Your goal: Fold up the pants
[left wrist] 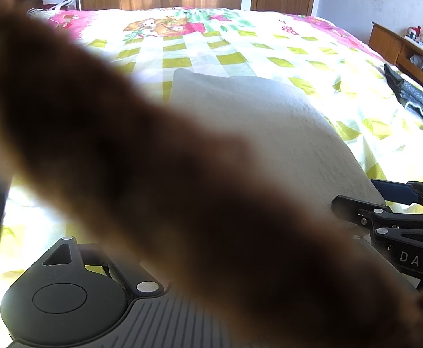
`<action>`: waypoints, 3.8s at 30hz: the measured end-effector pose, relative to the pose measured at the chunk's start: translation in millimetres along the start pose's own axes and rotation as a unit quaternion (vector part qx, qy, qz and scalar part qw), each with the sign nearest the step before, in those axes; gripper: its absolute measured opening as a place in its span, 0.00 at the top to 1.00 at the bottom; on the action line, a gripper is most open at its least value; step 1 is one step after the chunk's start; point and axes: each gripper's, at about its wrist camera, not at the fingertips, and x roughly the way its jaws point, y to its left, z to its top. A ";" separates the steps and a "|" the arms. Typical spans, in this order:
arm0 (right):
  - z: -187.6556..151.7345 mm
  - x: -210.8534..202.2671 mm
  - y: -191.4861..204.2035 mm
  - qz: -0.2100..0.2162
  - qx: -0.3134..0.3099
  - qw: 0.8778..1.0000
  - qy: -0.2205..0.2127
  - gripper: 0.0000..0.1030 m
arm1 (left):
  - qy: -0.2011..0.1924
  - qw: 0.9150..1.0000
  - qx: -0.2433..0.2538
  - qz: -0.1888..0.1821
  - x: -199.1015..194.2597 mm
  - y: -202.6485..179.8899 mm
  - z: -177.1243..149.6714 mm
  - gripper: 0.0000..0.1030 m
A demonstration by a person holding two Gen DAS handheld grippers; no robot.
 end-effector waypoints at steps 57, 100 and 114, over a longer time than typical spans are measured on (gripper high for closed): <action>1.6 10.5 -9.6 0.007 0.036 0.999 0.025 0.30 | -0.018 1.000 -0.006 0.013 1.1 -5.1 1.8 0.14; 0.3 12.5 -10.2 0.005 0.035 0.999 0.029 0.30 | -0.018 1.000 -0.006 0.011 1.6 -6.3 0.5 0.16; 0.1 12.3 -9.7 0.005 0.034 0.999 0.030 0.30 | -0.017 1.000 -0.005 0.011 1.5 -6.5 0.4 0.16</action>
